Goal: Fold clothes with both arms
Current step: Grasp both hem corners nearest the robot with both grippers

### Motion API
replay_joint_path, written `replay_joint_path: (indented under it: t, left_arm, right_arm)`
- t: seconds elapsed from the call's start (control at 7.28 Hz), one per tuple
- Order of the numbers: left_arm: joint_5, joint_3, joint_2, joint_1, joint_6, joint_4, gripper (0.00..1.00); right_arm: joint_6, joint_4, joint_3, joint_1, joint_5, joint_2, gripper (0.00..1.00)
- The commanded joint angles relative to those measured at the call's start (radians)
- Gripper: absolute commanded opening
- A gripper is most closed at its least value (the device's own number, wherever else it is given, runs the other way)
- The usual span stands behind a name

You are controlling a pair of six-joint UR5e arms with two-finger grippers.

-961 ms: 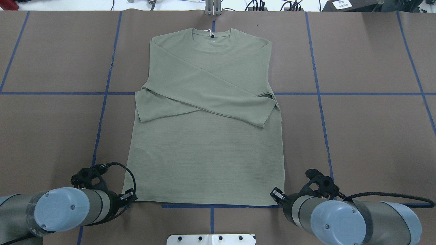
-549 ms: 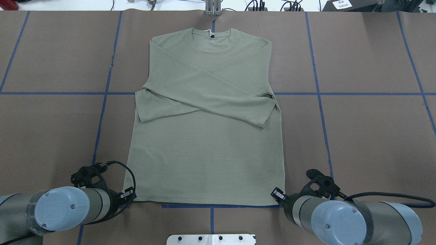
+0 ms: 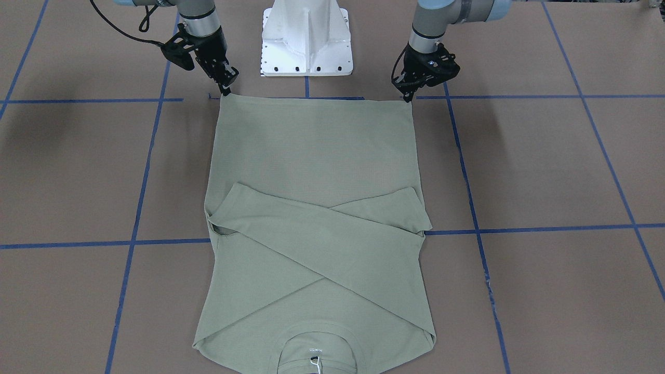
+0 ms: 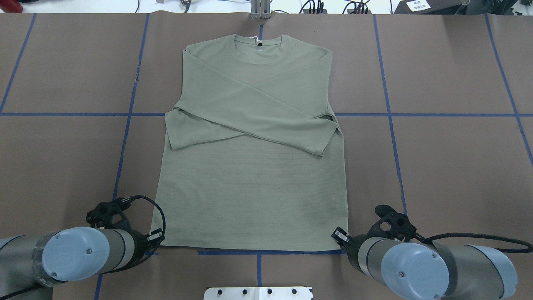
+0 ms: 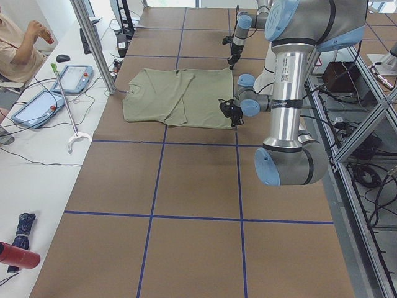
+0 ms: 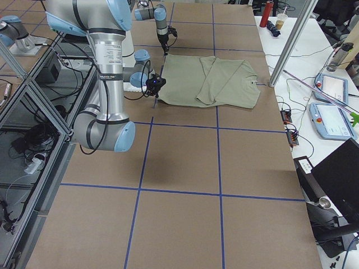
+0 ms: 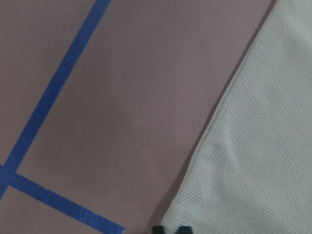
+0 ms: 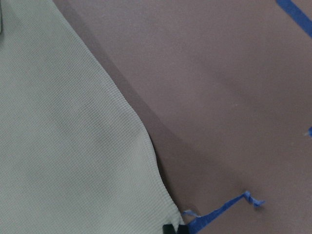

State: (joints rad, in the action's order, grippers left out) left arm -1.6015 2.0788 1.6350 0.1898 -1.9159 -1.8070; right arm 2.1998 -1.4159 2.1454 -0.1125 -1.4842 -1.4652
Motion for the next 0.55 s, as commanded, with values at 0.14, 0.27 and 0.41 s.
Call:
replay_joint_path:
  t: [0.14,0.27,0.41]
  left_arm:
    - [-0.002,0.076,-0.003,0.023,-0.006,0.003,0.00]
    - [-0.002,0.137,-0.003,0.011,-0.012,0.032,0.00]
    - [-0.002,0.171,0.006,-0.001,-0.037,0.064,0.00]
  right_arm:
    - [0.000,-0.002,0.028,-0.022,-0.011,-0.010,0.00]
    - [0.000,-0.002,0.053,-0.021,-0.011,-0.045,0.00]
    - [0.001,-0.002,0.100,-0.018,-0.013,-0.100,0.00]
